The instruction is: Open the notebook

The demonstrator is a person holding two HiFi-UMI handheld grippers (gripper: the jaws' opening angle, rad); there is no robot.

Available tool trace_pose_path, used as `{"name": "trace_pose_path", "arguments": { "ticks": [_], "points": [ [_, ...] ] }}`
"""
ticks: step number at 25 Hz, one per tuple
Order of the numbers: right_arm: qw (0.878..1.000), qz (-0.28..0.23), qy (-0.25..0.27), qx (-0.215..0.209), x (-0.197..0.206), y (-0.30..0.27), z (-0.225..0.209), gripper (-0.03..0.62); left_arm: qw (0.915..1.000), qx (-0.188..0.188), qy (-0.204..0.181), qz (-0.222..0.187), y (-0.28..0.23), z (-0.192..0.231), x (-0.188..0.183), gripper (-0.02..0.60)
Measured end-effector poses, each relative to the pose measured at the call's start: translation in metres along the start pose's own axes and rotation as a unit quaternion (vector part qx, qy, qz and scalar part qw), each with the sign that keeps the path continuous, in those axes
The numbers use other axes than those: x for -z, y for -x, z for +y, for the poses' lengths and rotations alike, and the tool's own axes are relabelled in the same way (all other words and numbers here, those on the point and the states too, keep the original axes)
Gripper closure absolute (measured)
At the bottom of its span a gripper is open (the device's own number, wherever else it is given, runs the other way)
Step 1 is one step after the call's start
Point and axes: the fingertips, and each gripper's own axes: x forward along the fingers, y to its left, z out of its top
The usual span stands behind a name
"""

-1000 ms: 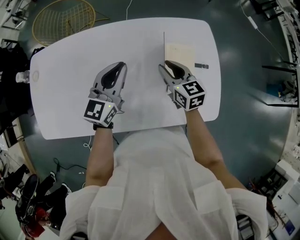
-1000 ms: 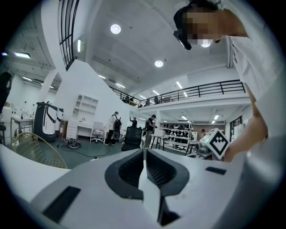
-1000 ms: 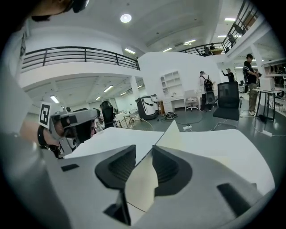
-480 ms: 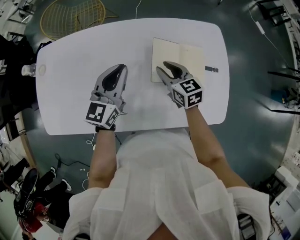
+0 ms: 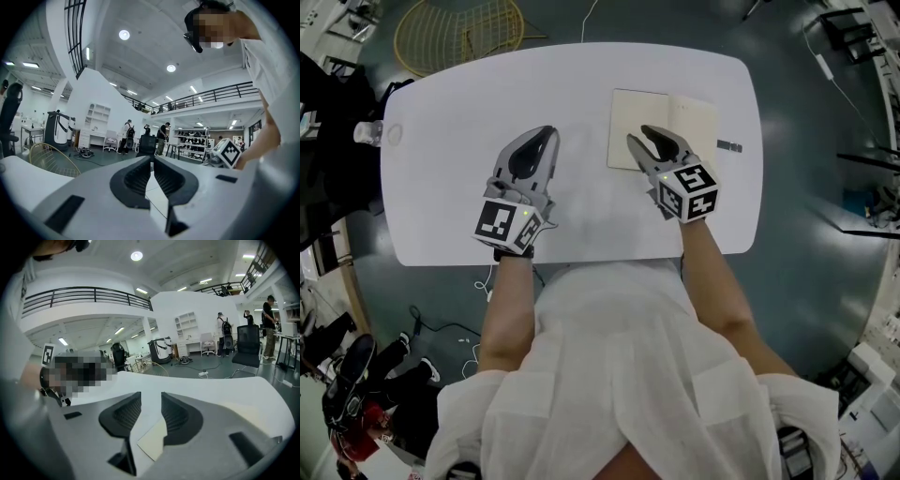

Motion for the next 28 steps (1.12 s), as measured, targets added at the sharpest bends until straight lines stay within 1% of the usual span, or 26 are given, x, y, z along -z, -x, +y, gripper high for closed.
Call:
{"name": "trace_pose_path", "arguments": {
  "ticks": [5, 9, 11, 13, 15, 18, 23, 25, 28],
  "points": [
    [0.999, -0.045, -0.002, 0.028, -0.029, 0.031, -0.01, 0.461, 0.9999, 0.0, -0.004, -0.015, 0.003, -0.001, -0.018, 0.56],
    [0.996, -0.079, -0.001, 0.05, -0.056, 0.066, -0.023, 0.464, 0.9994, -0.004, 0.0, -0.034, 0.006, -0.003, -0.046, 0.561],
    [0.993, -0.1, 0.0, 0.063, -0.069, 0.087, -0.032, 0.464, 0.999, 0.0, -0.01, -0.044, 0.007, -0.006, -0.061, 0.56],
    [0.99, -0.12, 0.009, 0.074, -0.084, 0.109, -0.038, 0.472, 0.9983, 0.004, -0.028, -0.052, 0.008, -0.012, -0.078, 0.56],
    [0.986, -0.142, 0.023, 0.085, -0.098, 0.133, -0.042, 0.491, 0.9973, 0.003, -0.043, -0.06, 0.012, -0.015, -0.094, 0.56],
    [0.977, -0.181, 0.045, 0.105, -0.119, 0.165, -0.04, 0.541, 0.9955, -0.003, -0.061, -0.072, 0.025, -0.014, -0.115, 0.561],
    [0.962, -0.222, 0.068, 0.143, -0.142, 0.213, -0.035, 0.588, 0.9925, -0.007, -0.085, -0.087, 0.046, -0.015, -0.136, 0.56],
    [0.957, -0.237, 0.068, 0.152, -0.148, 0.226, -0.032, 0.589, 0.9913, -0.009, -0.091, -0.094, 0.053, -0.014, -0.146, 0.56],
    [0.954, -0.243, 0.075, 0.158, -0.152, 0.241, -0.027, 0.589, 0.9906, -0.008, -0.095, -0.099, 0.064, -0.015, -0.158, 0.56]
  ]
}}
